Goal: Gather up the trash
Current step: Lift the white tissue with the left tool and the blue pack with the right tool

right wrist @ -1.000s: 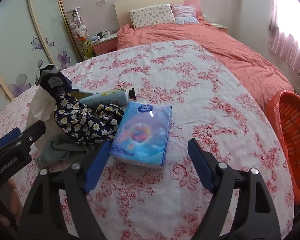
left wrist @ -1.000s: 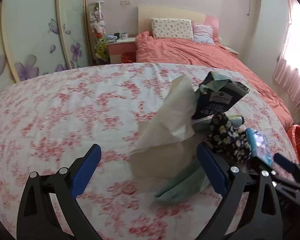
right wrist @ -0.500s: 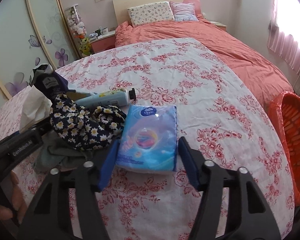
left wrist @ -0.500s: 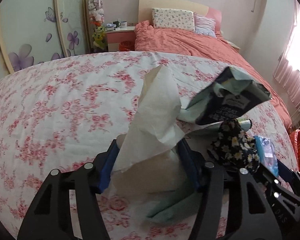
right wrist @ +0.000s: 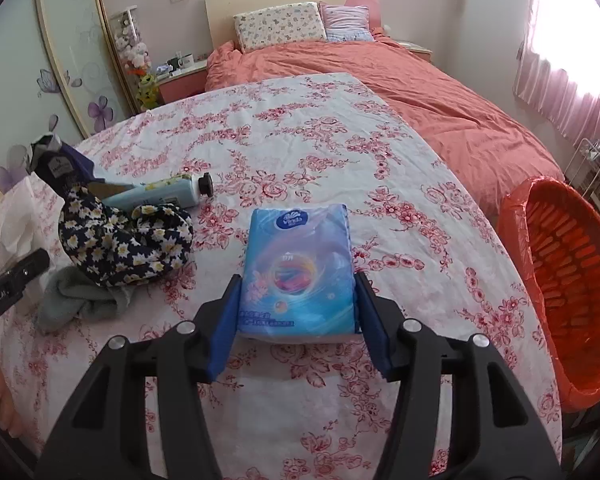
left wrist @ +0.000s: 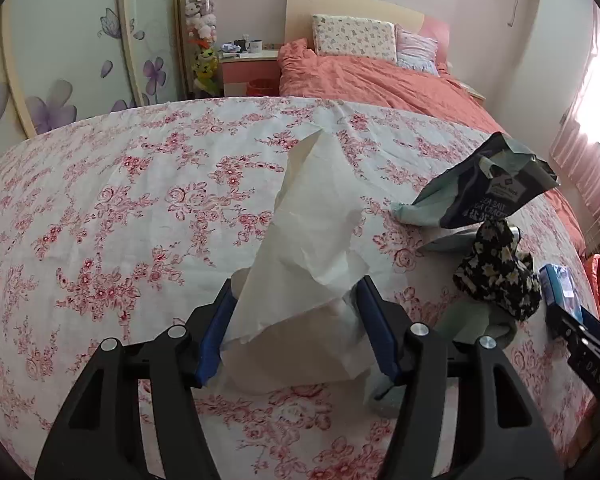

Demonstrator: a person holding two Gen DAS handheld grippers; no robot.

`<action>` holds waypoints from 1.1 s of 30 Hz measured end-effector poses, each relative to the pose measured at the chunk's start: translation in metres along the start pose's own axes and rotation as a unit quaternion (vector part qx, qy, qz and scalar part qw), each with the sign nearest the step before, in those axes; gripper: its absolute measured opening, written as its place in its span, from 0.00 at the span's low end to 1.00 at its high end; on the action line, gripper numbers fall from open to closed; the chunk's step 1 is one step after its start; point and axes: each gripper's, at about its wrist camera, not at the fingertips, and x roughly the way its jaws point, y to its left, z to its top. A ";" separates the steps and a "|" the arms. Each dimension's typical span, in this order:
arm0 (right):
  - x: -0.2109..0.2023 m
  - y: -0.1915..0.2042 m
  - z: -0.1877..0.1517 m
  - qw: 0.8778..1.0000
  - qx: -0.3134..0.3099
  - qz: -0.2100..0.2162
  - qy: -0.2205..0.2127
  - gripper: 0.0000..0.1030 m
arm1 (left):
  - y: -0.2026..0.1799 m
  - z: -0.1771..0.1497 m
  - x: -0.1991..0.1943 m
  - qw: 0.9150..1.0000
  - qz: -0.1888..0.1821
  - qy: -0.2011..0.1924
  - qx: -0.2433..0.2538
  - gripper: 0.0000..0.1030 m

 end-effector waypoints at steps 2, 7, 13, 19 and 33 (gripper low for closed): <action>0.001 0.001 0.000 1.000 0.000 0.000 0.001 0.54 | -0.003 -0.001 0.001 1.000 0.004 -0.003 0.003 0.59; 0.001 0.001 0.000 1.000 -0.002 -0.002 0.001 0.54 | -0.001 -0.001 0.001 1.000 0.001 -0.002 -0.004 0.59; 0.002 0.003 0.000 1.000 -0.008 -0.009 0.002 0.54 | -0.004 -0.002 0.001 1.000 0.007 -0.002 -0.002 0.60; 0.002 0.003 0.000 1.000 -0.008 -0.009 0.002 0.54 | -0.009 -0.001 0.000 1.000 0.016 -0.004 0.008 0.59; -0.001 0.001 0.000 1.000 -0.011 0.003 -0.005 0.50 | -0.013 0.001 -0.002 1.000 0.019 0.000 0.019 0.54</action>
